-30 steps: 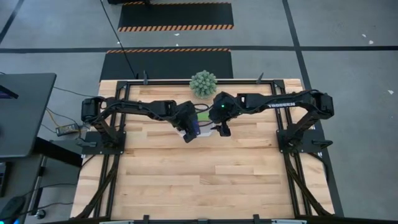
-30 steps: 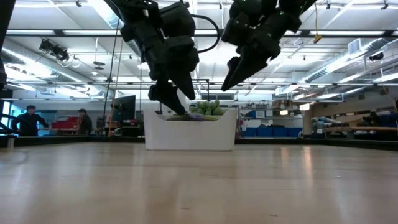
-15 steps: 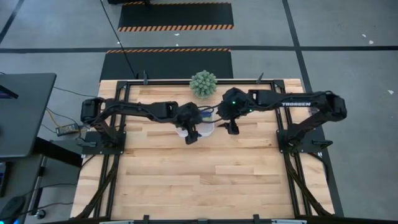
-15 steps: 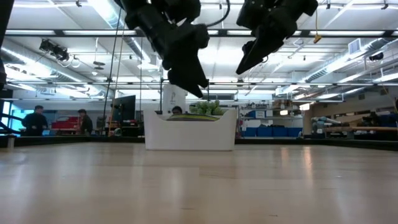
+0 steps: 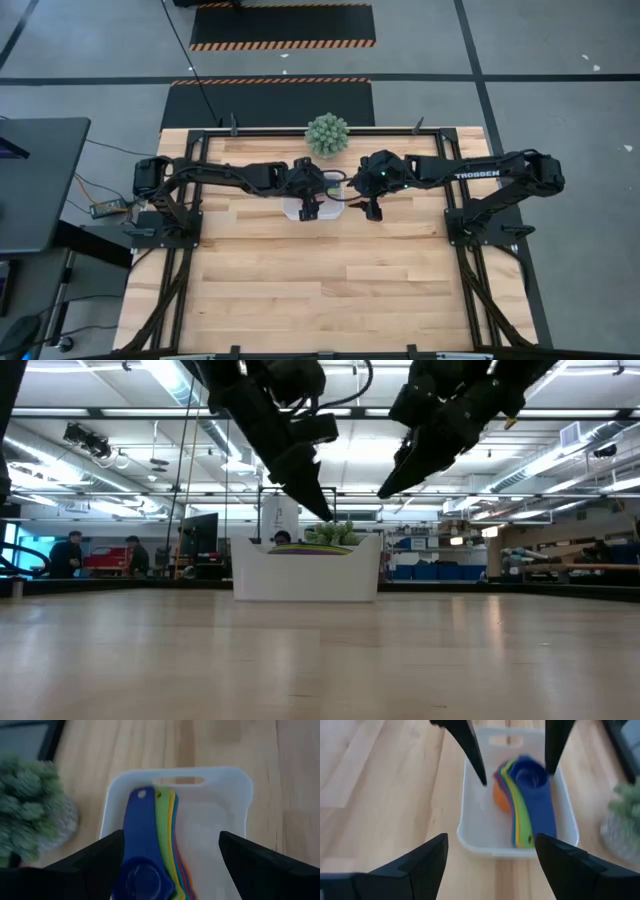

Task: Nest measuring cups in basket
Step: Adjust the blue nesting cup to align with the other nesting cups in the bin

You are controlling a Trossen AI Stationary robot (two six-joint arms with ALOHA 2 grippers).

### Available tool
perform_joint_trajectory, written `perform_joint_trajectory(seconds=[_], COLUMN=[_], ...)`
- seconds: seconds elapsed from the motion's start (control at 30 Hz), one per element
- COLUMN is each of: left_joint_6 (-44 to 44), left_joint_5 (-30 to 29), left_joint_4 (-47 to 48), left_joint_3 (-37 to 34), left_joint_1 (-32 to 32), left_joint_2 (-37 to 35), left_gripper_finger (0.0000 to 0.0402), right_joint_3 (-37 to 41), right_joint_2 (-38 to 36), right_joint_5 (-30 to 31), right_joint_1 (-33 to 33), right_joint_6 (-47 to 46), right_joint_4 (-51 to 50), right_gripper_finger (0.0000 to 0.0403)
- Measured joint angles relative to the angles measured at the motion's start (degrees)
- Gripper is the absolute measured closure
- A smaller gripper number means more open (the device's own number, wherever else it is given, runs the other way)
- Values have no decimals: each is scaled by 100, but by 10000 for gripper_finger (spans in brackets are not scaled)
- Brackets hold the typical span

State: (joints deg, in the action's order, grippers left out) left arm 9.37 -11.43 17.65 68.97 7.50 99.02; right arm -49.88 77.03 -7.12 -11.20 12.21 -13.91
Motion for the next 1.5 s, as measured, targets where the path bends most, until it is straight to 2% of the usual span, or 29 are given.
perform_joint_trajectory(seconds=[0.17,0.23,0.5,0.67,1.03,1.13,1.23,1.5], left_joint_6=[-182,-246,-223,-229,-419,-431,-561,-993], left_joint_5=[223,228,197,-296,-810,-926,-1036,-1038], left_joint_4=[209,332,427,599,1241,1013,569,-360], left_joint_3=[-4,-6,0,-4,-13,-391,-1058,-2529], left_joint_1=[160,150,-82,-268,-518,-518,-518,-572], left_joint_2=[-69,-198,-568,-575,-575,-809,-1320,-2919], left_gripper_finger=[72,72,72,72,72,73,73,73], right_joint_3=[473,501,-133,-520,-639,-639,-639,-640], right_joint_2=[189,307,1203,1601,1632,1443,1268,1296], right_joint_5=[150,357,551,720,514,508,522,565], right_joint_1=[12,34,94,22,-16,124,211,74], right_joint_6=[318,298,584,760,1103,1284,1485,1446], right_joint_4=[1269,1362,1163,1012,883,663,294,724], right_gripper_finger=[96,96,96,96,96,96,96,96])
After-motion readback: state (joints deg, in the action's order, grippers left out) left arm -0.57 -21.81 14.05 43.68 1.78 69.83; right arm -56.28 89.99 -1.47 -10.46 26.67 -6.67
